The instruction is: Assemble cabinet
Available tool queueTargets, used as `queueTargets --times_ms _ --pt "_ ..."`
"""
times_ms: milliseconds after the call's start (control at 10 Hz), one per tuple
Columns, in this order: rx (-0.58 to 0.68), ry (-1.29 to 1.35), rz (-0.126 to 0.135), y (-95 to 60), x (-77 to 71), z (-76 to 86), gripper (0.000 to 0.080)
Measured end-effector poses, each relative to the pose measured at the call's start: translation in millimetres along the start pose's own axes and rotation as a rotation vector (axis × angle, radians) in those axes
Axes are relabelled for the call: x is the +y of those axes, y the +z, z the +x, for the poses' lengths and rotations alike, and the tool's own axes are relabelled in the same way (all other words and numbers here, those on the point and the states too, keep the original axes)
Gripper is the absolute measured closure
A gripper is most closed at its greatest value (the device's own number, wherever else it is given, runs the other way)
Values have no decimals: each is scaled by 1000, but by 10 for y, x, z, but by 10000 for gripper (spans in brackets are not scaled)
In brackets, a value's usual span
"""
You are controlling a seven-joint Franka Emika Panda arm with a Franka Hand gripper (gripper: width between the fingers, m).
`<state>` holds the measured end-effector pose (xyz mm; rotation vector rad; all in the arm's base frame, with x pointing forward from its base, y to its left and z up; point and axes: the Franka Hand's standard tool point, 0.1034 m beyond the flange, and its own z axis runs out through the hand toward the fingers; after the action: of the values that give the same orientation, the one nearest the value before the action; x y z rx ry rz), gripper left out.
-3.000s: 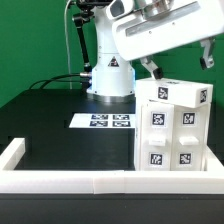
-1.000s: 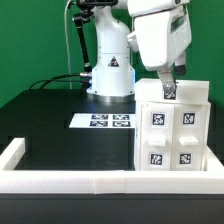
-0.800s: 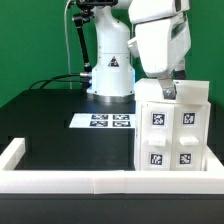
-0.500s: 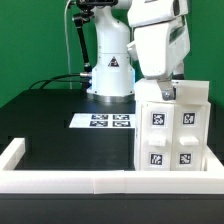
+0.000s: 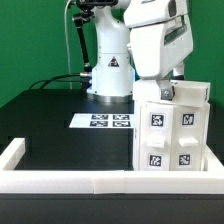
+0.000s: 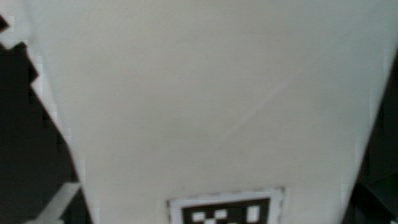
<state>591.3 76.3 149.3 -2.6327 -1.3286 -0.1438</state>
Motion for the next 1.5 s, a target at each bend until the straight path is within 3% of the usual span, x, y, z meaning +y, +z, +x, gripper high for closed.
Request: queueTargets --times_ms 400,1100,1200,1500 --pt "24 443 -10 -12 40 11 243" --pt "41 869 -19 -33 96 4 243" --pt "72 1019 -39 -43 104 19 243" --pt "107 1292 -66 -50 118 -6 242"
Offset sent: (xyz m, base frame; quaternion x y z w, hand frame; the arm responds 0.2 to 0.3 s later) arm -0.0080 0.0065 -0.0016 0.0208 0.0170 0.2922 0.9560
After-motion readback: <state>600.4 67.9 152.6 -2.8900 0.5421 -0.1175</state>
